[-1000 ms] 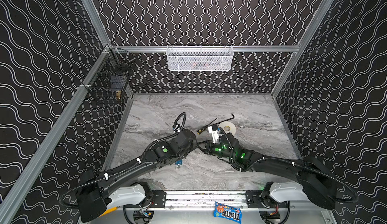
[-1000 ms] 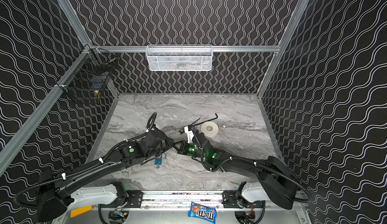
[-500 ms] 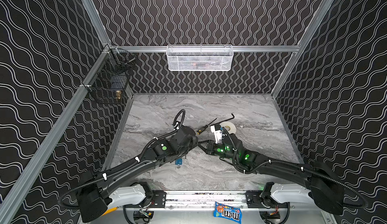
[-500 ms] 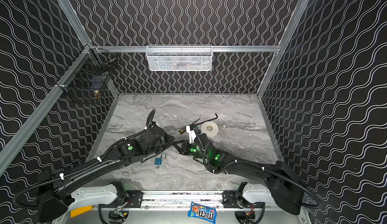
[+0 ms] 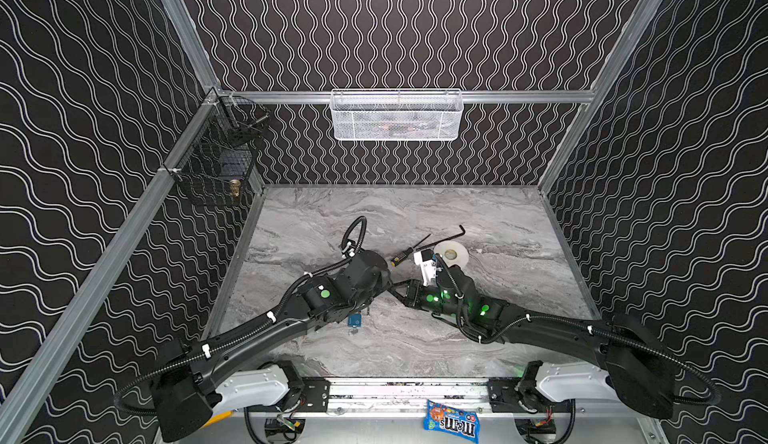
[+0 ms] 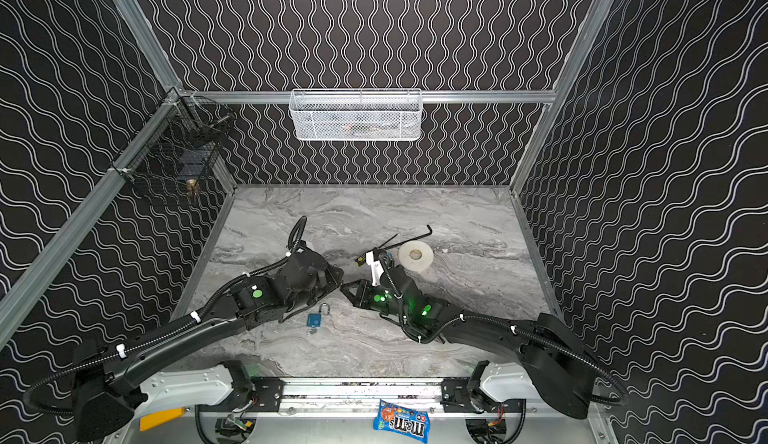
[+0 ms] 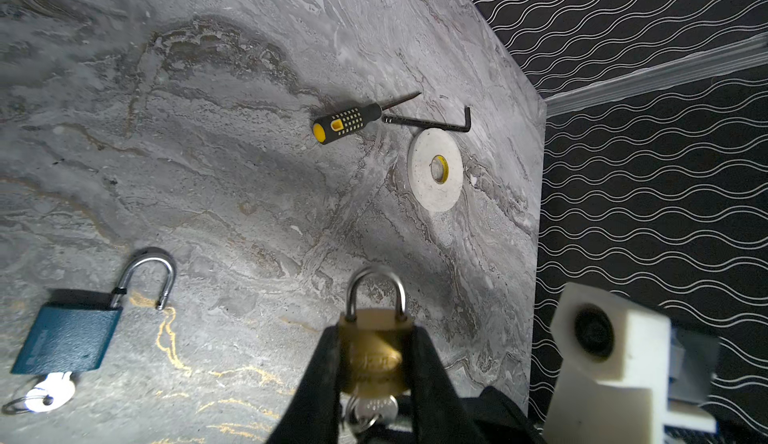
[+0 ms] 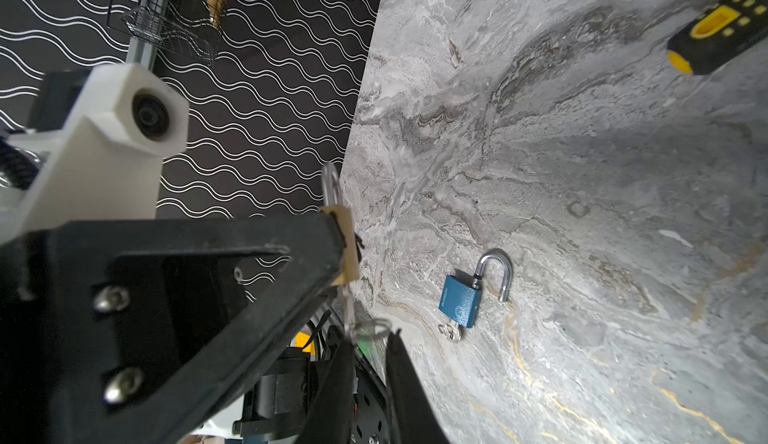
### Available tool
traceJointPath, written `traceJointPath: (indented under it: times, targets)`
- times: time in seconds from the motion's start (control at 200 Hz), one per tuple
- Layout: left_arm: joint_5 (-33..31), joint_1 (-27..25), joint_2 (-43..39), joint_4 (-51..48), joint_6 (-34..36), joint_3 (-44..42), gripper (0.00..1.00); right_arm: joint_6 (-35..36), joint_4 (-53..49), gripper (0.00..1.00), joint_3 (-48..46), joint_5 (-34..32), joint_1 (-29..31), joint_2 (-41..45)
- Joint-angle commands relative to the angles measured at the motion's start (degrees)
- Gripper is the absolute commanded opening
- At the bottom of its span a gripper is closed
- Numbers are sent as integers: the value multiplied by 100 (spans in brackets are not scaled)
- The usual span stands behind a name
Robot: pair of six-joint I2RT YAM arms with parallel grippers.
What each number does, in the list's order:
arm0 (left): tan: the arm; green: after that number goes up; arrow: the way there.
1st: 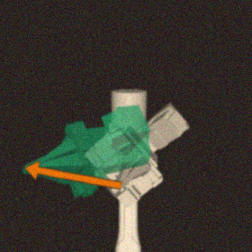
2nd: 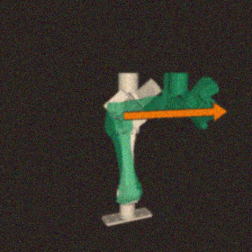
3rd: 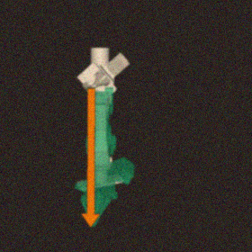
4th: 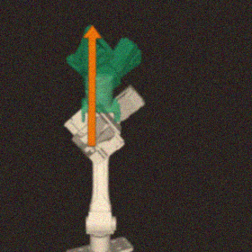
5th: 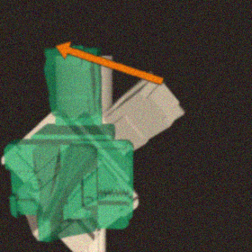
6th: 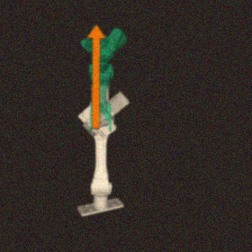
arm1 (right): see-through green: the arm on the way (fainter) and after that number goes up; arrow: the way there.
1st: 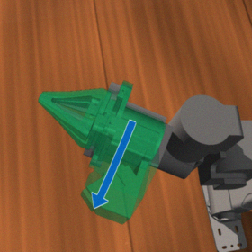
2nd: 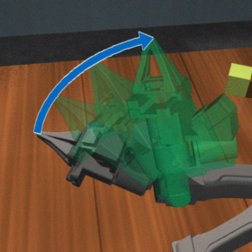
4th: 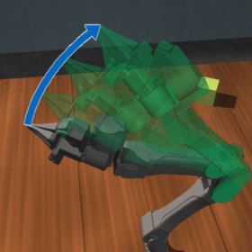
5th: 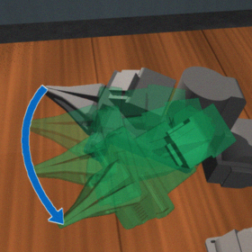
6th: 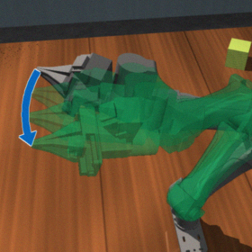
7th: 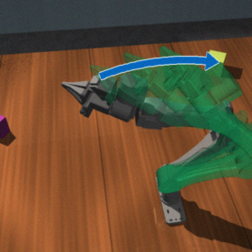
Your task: Unlock with the key
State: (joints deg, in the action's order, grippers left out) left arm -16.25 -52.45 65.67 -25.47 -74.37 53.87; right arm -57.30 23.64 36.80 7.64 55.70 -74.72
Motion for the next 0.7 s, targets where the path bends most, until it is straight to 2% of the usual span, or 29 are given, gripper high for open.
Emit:
traceJointPath:
  times: [0.0,0.435,0.696]
  targets:
    - [-100,15,-37,31,67,-12,0,-79,343,17,71,-119,2,-27]
    - [171,15,7,189,64,-39,0,-132,516,12,100,-130,-2,-205]
    - [568,14,26,433,19,-33,0,-108,643,3,60,-203,-14,-132]
